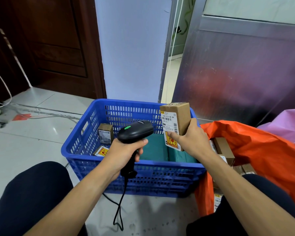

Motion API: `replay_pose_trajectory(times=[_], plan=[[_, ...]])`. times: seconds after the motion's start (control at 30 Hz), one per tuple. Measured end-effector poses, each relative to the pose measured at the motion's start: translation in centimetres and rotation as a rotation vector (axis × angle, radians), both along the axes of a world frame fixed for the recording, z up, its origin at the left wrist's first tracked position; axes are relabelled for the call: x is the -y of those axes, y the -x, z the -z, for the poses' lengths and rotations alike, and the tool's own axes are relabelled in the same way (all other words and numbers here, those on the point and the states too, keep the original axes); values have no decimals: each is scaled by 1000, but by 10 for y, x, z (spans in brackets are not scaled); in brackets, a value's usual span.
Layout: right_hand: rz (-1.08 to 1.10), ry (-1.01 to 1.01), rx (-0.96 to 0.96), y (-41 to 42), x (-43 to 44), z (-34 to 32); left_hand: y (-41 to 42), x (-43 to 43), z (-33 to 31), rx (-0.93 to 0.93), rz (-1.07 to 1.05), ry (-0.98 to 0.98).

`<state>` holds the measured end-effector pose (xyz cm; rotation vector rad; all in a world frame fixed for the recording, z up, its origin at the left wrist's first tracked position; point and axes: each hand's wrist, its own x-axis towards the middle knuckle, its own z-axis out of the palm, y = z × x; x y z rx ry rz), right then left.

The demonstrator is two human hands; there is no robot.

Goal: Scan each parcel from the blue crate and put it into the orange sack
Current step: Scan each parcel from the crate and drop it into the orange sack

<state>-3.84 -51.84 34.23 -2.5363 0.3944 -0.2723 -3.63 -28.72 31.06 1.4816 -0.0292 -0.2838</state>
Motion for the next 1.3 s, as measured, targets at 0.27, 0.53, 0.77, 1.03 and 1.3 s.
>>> replay_pose_trajectory(times=[0.27,0.53,0.77,1.03,1.3], plan=[[2,14,-1,1,0,0,0,0,-1,-25,-39,2],[-1,-14,16,0,2,1,1,1,-2,-12,-13,-24],[19,-65,17,5,10,0,1,7,-2,14,26,-38],[102,-289,-116,23,42,-1,-5,29,5,31,37,-19],[183,-199,-135,52,89,6,-1,70,9,10,101,-40]])
